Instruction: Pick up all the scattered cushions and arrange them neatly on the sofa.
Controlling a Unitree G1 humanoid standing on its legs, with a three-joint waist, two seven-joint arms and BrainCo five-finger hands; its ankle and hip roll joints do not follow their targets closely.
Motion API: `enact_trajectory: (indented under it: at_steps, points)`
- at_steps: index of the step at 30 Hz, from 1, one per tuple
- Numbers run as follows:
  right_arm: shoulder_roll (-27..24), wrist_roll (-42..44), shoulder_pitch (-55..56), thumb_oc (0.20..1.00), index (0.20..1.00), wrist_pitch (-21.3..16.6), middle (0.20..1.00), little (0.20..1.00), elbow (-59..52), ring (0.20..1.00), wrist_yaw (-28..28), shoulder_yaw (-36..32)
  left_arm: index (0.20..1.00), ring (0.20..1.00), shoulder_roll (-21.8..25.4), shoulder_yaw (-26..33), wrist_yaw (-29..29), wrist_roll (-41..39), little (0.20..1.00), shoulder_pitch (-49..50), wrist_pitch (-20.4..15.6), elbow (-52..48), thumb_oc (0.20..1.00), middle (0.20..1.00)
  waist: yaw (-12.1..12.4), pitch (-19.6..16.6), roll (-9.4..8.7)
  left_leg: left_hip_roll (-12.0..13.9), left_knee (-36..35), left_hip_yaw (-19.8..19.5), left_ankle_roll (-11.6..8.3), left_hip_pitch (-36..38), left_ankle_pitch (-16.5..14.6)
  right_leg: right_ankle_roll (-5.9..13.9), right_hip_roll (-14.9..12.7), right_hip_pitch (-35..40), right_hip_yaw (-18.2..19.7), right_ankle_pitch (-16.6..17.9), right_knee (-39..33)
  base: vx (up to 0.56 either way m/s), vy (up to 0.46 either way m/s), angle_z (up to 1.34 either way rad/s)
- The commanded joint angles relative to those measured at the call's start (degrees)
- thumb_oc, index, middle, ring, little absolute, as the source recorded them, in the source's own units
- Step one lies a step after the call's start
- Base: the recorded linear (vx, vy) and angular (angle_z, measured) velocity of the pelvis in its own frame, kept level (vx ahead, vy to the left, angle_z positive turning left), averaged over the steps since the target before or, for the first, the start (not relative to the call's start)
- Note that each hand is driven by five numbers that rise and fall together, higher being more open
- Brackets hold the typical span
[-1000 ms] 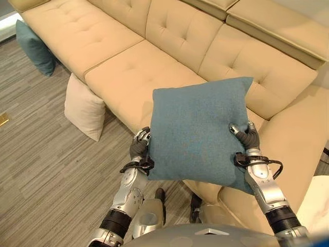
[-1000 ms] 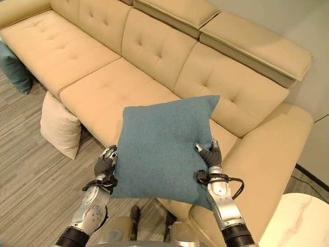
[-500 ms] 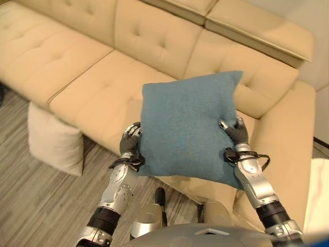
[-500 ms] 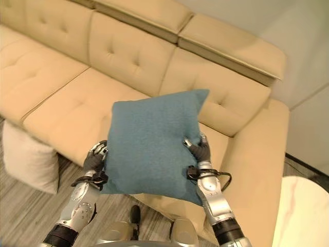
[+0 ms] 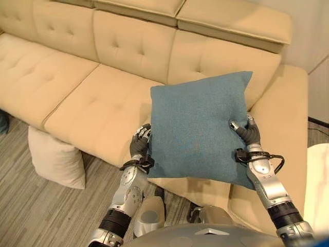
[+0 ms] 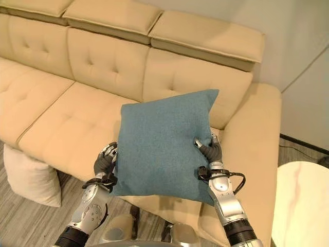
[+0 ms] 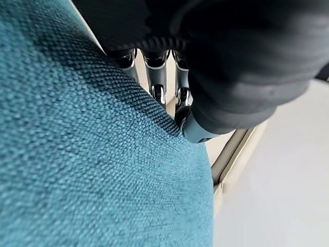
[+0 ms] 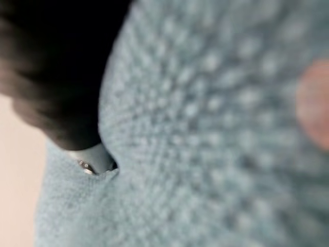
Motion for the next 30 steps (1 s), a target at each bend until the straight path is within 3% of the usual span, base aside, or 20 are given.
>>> enact_trajectory:
  at_steps: [1,4,10,13,15,19,30]
  points:
    - [2.0,0.2,-3.4,0.2,0.2,-5.4,0.2,0.2,-4.1,0.2,1.4,2.4,0.2,0.2,-1.1,-3.1,-3.7,3.2,0.2,-4.0,-4.4,-10.6,0.2,0.2,-0.2,-5.5,-0.23,-0.7,-4.8,1.3,0.08,5.7,-2.1,8.86,-0.4,1.5,5.1,1.2,-3.8,0.21,0.221,-0.61]
    - [2.2,-0.7,-3.4,0.2,0.2,-5.2,0.2,0.2,-4.1,0.2,0.8,2.7,0.2,0.2,-0.4,-3.2,-2.8,4.6,0.2,-4.4,-4.7,-10.9,0.2,0.2,-0.5,-5.6,0.17,-1.3,-8.0,3.8,0.75,9.7,-2.1,9.55,-1.3,2.4,6.9,1.7,-4.3,0.18,0.215,-0.54]
    - [3.5,-1.9,-7.6,0.2,0.2,-5.4,0.2,0.2,-3.3,0.2,-1.5,3.9,0.2,0.2,0.1,-3.4,-1.0,5.5,0.2,-7.7,-6.0,-11.3,0.2,0.2,-0.5,-3.4,0.72,-1.7,-9.6,6.0,1.87,8.1,-1.8,10.69,-2.4,-1.1,9.1,3.9,-5.6,-0.09,0.094,-0.15]
    - [3.6,-4.4,-16.3,0.2,0.2,-6.1,0.2,0.2,-2.9,0.2,-5.7,5.3,0.2,0.2,0.3,-4.8,2.2,8.4,0.2,-15.8,-8.3,-10.3,0.2,0.2,-0.8,-0.7,1.36,-2.0,-10.5,6.6,2.06,1.3,-0.2,11.81,-3.3,-8.3,9.9,7.0,-6.9,-0.3,0.06,-0.13]
    - [3.4,-5.2,-22.0,0.2,0.2,-6.6,0.2,0.2,-1.1,0.2,-7.7,6.5,0.2,0.2,1.0,-5.6,4.3,11.3,0.2,-22.1,-9.8,-8.9,0.2,0.2,-0.8,-0.9,1.19,-2.1,-10.5,6.9,1.75,-4.1,1.1,12.29,-3.5,-13.5,10.5,8.6,-7.5,-0.23,0.04,-0.19]
    - [-3.4,-9.4,-37.7,0.2,0.2,-6.3,0.2,0.2,5.4,0.2,-12.6,8.6,0.2,0.2,5.0,-7.8,8.7,16.8,0.2,-40.6,-12.5,-2.0,0.2,0.2,-1.4,-1.5,0.98,-2.1,-10.5,6.6,0.14,-11.6,3.4,12.59,-4.5,-20.7,9.8,10.3,-7.8,-0.07,0.017,-0.07]
    - [-7.3,-12.6,-57.6,0.2,0.2,-6.0,0.2,0.2,15.1,0.2,-19.9,12.3,0.2,0.2,6.3,-10.2,16.5,21.3,0.2,-61.8,-15.5,6.4,0.2,0.2,-2.1,-1.5,1.12,-2.3,-10.5,6.3,-0.85,-18.2,5.1,13.25,-4.8,-28.0,10.3,12.1,-7.8,0.02,0.004,0.0]
